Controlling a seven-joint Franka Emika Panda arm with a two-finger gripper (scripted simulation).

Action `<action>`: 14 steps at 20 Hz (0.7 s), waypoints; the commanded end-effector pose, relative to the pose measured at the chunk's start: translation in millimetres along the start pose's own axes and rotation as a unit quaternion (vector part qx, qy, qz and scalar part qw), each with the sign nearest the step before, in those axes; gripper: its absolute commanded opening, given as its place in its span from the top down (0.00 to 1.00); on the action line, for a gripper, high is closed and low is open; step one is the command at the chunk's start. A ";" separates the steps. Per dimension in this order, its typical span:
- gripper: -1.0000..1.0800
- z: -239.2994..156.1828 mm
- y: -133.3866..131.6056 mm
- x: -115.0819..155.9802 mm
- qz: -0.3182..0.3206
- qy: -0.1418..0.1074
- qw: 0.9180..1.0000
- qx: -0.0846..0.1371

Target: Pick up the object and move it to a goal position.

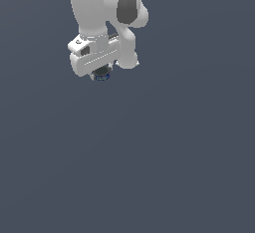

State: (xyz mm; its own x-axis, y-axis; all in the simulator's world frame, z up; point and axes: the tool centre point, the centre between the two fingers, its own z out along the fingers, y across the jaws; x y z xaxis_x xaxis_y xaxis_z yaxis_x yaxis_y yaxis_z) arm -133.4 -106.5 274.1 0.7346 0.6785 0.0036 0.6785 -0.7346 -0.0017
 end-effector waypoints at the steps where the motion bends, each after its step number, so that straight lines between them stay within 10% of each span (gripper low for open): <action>1: 1.00 -22.0 7.7 -13.7 0.000 0.000 1.000 0.000; 14: 1.00 -85.5 35.0 -52.0 0.000 -0.002 1.000 -0.001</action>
State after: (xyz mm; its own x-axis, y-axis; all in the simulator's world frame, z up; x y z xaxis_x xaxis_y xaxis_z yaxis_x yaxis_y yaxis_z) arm -147.6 -165.0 355.2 0.7357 0.6773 0.0007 0.6773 -0.7357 -0.0003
